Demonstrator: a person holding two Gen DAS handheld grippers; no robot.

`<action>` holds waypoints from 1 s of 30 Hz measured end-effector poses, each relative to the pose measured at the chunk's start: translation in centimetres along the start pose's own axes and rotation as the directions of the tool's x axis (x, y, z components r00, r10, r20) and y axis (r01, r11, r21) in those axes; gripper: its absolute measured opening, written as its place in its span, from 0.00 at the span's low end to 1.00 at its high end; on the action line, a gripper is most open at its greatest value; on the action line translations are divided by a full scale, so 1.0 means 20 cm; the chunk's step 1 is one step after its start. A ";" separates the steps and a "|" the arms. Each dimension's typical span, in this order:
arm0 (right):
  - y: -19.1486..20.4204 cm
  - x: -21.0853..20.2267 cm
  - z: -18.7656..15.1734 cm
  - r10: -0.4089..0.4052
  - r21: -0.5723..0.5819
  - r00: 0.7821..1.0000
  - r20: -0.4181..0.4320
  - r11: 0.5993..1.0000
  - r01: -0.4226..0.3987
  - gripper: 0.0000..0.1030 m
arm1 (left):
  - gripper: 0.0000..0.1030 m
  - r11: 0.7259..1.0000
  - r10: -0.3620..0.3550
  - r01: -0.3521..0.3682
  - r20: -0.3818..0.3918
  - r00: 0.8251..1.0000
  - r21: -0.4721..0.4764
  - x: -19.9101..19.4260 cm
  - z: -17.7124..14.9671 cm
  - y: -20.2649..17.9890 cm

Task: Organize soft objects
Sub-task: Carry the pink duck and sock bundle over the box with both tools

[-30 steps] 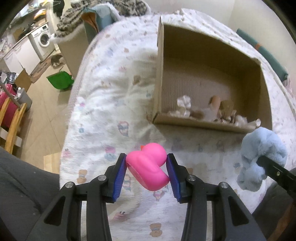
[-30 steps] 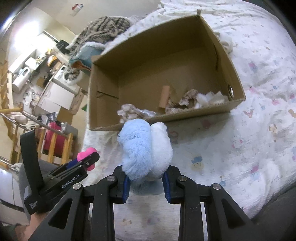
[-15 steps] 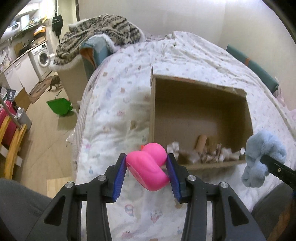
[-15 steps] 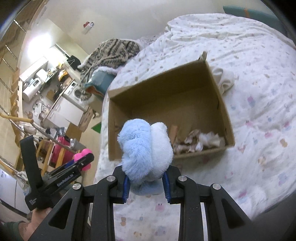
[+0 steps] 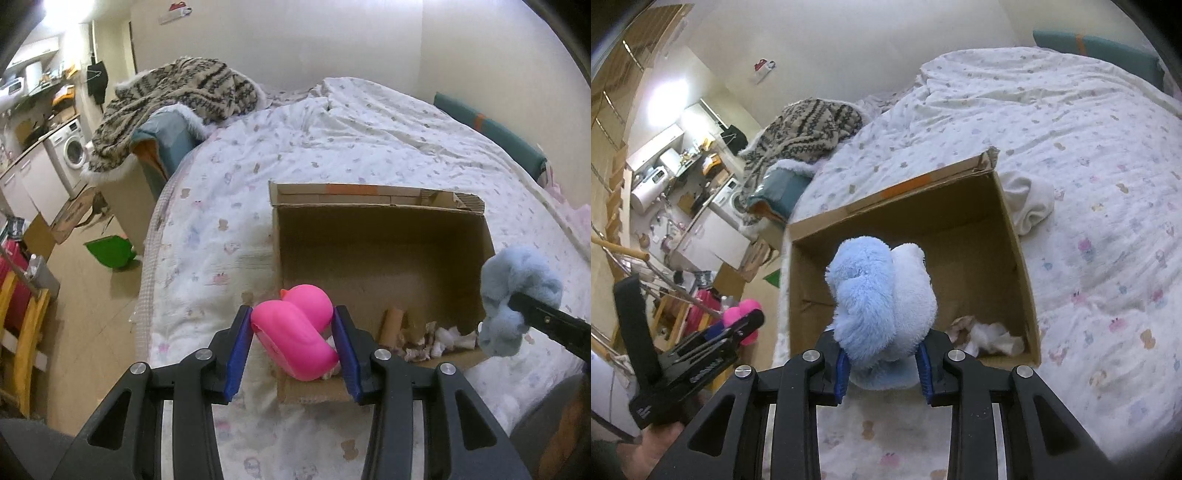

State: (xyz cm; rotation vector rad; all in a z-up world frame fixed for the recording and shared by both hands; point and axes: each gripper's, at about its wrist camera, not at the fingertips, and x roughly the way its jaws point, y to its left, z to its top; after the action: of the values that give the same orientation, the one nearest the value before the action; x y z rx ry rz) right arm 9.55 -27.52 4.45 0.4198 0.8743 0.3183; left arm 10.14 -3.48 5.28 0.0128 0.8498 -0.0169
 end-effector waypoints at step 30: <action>-0.12 0.34 -0.11 -0.125 -0.013 0.981 -0.146 0.992 0.125 0.39 | 0.39 0.992 -0.123 0.123 -0.073 0.990 -0.007 0.37 -0.06 -0.05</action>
State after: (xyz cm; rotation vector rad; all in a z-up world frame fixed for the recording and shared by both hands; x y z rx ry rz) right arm 12.16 -26.08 -2.57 0.3395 1.0392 0.2367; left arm 14.07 -4.56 -1.15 -0.0419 0.9229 -0.1315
